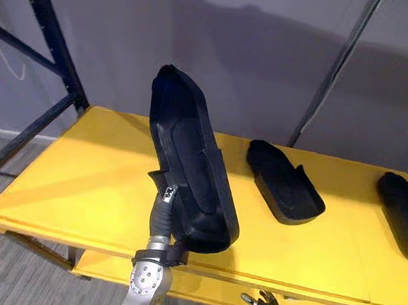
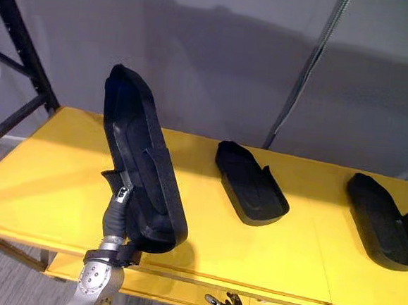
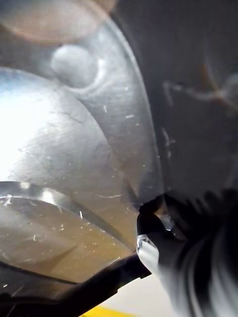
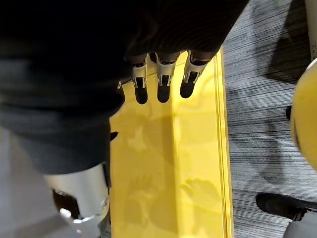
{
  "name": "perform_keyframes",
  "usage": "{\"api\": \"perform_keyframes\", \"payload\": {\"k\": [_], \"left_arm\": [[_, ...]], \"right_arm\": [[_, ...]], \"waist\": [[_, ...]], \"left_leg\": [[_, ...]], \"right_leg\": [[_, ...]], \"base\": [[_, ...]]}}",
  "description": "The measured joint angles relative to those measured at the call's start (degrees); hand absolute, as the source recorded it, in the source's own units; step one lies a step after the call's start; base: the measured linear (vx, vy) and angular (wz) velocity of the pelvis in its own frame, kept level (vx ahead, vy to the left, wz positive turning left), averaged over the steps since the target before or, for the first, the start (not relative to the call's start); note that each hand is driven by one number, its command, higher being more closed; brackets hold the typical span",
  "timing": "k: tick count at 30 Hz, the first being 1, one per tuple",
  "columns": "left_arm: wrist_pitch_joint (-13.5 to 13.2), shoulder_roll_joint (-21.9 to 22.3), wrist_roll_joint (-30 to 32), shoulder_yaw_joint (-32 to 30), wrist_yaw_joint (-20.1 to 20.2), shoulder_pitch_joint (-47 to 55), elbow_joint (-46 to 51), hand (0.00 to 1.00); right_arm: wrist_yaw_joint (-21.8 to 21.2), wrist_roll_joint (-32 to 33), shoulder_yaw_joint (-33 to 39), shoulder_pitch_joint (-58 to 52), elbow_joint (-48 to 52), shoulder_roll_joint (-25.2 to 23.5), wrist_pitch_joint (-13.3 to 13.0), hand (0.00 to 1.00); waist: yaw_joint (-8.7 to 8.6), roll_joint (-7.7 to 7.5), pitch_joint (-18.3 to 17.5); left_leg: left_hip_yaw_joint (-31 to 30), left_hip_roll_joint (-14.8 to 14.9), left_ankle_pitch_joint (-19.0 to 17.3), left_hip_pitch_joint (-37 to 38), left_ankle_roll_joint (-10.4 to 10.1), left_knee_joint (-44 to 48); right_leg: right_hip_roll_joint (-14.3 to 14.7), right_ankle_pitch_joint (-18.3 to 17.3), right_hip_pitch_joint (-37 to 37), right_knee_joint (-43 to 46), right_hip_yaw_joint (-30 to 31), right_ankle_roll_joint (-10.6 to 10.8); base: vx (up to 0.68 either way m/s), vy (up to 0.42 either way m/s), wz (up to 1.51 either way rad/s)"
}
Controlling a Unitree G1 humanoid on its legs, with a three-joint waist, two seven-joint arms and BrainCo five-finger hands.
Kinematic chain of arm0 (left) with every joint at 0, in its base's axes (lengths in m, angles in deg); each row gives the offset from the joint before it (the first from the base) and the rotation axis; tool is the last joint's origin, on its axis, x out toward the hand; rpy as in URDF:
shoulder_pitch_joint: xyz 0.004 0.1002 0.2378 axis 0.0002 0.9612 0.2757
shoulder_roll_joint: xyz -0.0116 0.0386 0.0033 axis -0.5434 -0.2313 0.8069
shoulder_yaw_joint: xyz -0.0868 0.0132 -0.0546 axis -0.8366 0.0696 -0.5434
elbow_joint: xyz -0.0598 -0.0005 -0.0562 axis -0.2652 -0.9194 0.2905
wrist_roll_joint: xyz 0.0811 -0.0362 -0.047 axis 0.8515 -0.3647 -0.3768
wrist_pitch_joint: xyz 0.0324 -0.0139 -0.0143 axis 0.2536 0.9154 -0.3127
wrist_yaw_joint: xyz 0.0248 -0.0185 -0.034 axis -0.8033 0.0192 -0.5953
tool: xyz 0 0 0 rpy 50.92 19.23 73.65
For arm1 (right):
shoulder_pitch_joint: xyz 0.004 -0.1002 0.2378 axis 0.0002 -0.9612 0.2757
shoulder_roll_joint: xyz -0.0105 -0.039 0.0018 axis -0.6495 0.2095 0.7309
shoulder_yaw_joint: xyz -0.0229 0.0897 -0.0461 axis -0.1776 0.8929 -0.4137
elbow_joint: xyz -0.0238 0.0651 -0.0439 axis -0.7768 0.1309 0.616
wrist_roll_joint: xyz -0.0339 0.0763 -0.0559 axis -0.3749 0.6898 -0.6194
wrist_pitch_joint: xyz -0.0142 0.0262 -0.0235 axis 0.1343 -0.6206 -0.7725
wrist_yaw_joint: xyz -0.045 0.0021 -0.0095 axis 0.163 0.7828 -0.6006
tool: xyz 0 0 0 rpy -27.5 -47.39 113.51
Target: Walk over and take plastic housings, then place them on the shelf
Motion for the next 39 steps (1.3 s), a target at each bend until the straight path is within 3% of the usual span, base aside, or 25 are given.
{"api": "perform_keyframes", "payload": {"k": [1,4,5,6,7,8,9,10,12,16,18,19,20,21,22,24,25,28,33,39], "left_arm": [[0.0,0.1,0.0,-1.1,-0.7,0.0,0.0,1.0],[-0.3,0.1,-0.7,-2.1,-1.8,0.0,0.1,1.0],[-0.9,0.1,-1.2,-2.0,-2.3,-0.1,0.1,1.0],[-1.0,0.1,-1.2,-1.3,-2.6,-0.4,0.0,1.0],[-1.2,0.1,-1.2,-0.9,-2.7,-0.6,-0.1,1.0],[-1.4,0.2,-1.2,-1.0,-3.1,-2.1,-1.1,1.0],[-1.5,-0.2,-1.7,-1.3,-3.5,-3.1,-2.0,1.0],[-1.5,-0.7,-2.3,-1.4,-4.4,-4.0,-4.3,1.0],[-1.5,-1.2,-2.3,-0.8,-4.2,-3.9,-5.6,1.0],[-1.8,-1.9,-2.1,1.3,-2.9,-3.8,-5.6,1.0],[-1.6,-2.0,-2.0,2.8,-2.1,-3.0,-5.6,1.0],[-1.5,-1.9,-1.9,3.4,-1.5,-2.6,-5.6,1.0],[-1.5,-2.0,-1.9,3.3,-1.4,-2.6,-5.7,1.0],[-1.2,-1.7,-1.9,3.3,-1.4,-2.7,-5.9,1.0],[-1.1,-0.8,-1.9,3.3,-1.4,-2.7,-5.9,1.0],[-1.1,-0.2,-1.4,3.3,-1.4,-2.7,-6.0,1.0],[-0.6,0.0,-0.8,3.6,-1.2,-2.6,-6.2,1.0],[-0.1,0.0,0.3,4.0,0.0,-2.9,-6.2,1.0],[0.0,0.0,1.3,3.5,0.1,-3.2,-6.2,1.0],[1.0,-1.0,3.6,1.0,0.8,-4.9,-6.6,1.0]], "right_arm": [[0.3,0.0,0.1,0.3,0.3,0.5,0.0,0.0],[0.5,-0.2,0.7,-0.5,1.2,2.0,0.0,0.0],[0.6,-0.2,1.3,-0.5,0.4,2.5,0.0,0.0],[0.8,-0.3,2.8,-0.5,-1.0,2.9,0.1,0.0],[1.0,-0.4,2.9,-0.4,-1.9,3.6,0.2,0.0],[0.9,-0.6,2.7,0.6,-4.9,3.1,0.5,0.0],[0.8,-0.8,2.7,1.1,-5.8,2.0,0.6,0.0],[0.6,-1.6,2.6,1.6,-6.8,-0.1,1.0,0.0],[0.2,-1.7,2.2,1.8,-7.2,-1.1,1.0,0.0],[0.1,-3.4,1.2,2.3,-6.3,-1.1,1.0,0.0],[0.0,-4.0,0.3,2.1,-5.0,-0.7,1.1,0.0],[-0.1,-3.9,0.3,2.3,-5.0,-0.4,1.2,0.0],[-0.3,-3.9,0.1,2.0,-4.6,-0.8,1.1,0.0],[-0.5,-3.9,-0.8,1.0,-4.2,-1.0,1.1,0.0],[-0.5,-3.9,-0.8,0.4,-3.9,-0.7,1.1,0.0],[-0.5,-3.4,-0.8,-0.1,-4.0,-0.4,1.1,0.0],[-0.6,-2.8,-0.7,-0.7,-3.4,0.0,1.1,0.0],[-0.5,-1.6,-0.5,-1.8,-3.6,-0.1,1.1,0.0],[-0.5,-1.6,-0.7,-1.9,-3.5,-0.7,1.1,0.0],[-0.9,-1.7,-0.7,-2.6,-3.6,-0.8,1.1,0.0]], "waist": [[-0.36,-0.17,0.1],[-1.01,0.02,-0.4],[-1.83,0.51,-1.2],[-2.44,1.88,-2.3],[-2.75,3.02,-3.1],[-3.83,2.28,-3.9],[-3.91,1.1,-3.7],[-3.5,0.28,-3.4],[-3.4,0.21,-3.3],[-1.27,-0.33,-3.4],[-1.32,-0.71,-2.8],[-1.06,0.22,-2.1],[-0.94,-0.07,-1.9],[-1.53,-1.3,-2.1],[-1.34,-1.47,-2.1],[-1.35,-1.71,-2.2],[-1.81,-0.82,-1.7],[-1.59,-0.98,-1.9],[-1.32,-0.89,-2.7],[-1.7,-0.42,-4.3]], "left_leg": [[3.1,4.9,-0.6,-0.3,-0.8,4.8],[3.6,12.1,-0.5,2.1,-1.0,6.2],[1.8,13.7,-0.2,3.2,-0.7,4.9],[-1.2,13.8,3.8,4.7,0.9,0.5],[-2.4,13.4,2.8,5.5,-2.5,-2.4],[-2.5,11.4,-0.3,5.8,-8.0,-7.4],[-2.6,10.0,-0.3,5.4,-8.4,-7.8],[-2.7,8.2,-0.4,5.2,-8.0,-6.9],[-2.6,7.4,-1.2,5.3,-6.7,-4.7],[-1.2,7.5,-3.6,4.1,-5.9,-0.9],[0.1,6.1,-4.3,4.1,-4.4,-0.8],[1.3,5.9,-4.8,4.9,-3.1,-1.2],[1.4,5.6,-4.6,5.0,-2.8,-1.3],[0.9,4.6,-4.2,5.2,-2.3,-1.8],[1.0,3.2,-4.0,4.9,-2.0,-1.7],[0.8,1.4,-3.8,4.1,-1.8,-1.4],[-0.8,1.1,-3.5,4.0,-2.0,-1.2],[-2.9,1.5,-2.8,4.0,-2.9,-1.1],[-2.5,2.3,-2.7,4.2,-2.9,-1.4],[1.6,4.7,-1.1,8.3,-2.7,-6.2]], "right_leg": [[-0.9,0.0,0.2,0.4,0.1,0.0],[-3.4,0.3,0.3,-0.1,0.3,1.1],[-4.7,0.8,0.2,-1.2,0.5,3.0],[-5.2,1.9,-0.2,-2.6,0.5,4.9],[-5.3,2.6,-0.4,-3.4,0.4,6.1],[-6.8,5.3,-0.3,-6.0,0.3,6.2],[-7.9,7.1,-0.3,-7.0,0.3,6.2],[-9.3,11.8,0.4,-8.4,0.1,6.5],[-10.0,15.3,1.2,-7.8,0.2,6.6],[-10.9,16.5,-2.1,-2.1,0.7,6.5],[-12.1,17.8,-3.6,-0.2,3.8,4.7],[-10.8,13.6,-5.0,3.3,7.1,6.9],[-8.4,8.5,-6.1,8.8,9.6,8.5],[-3.3,0.1,-7.3,15.6,12.2,7.5],[0.3,-5.4,-7.0,15.3,13.6,5.3],[1.2,-9.2,-5.4,11.3,16.2,2.4],[1.8,-9.1,-4.4,10.7,15.5,2.1],[2.4,-9.0,-2.3,9.6,12.9,1.4],[3.3,-7.6,-1.0,7.1,13.6,0.8],[5.0,-1.3,0.7,1.8,17.6,0.5]], "base": [[-0.09,0.034,-0.12],[-0.09,0.221,-0.11],[-0.06,0.398,0.06],[-0.03,0.573,0.16],[0.03,0.654,0.45],[0.07,0.587,0.46],[0.05,0.614,0.47],[0.02,0.458,0.21],[-0.02,0.366,0.13],[-0.08,0.222,-0.1],[-0.15,0.166,-0.2],[-0.15,0.154,-0.29],[-0.13,0.106,-0.15],[-0.09,0.006,0.07],[-0.08,-0.025,0.11],[-0.04,-0.08,0.2],[-0.03,-0.078,0.38],[0.02,-0.069,0.42],[0.07,0.002,0.0],[0.03,0.057,-0.35]]}}
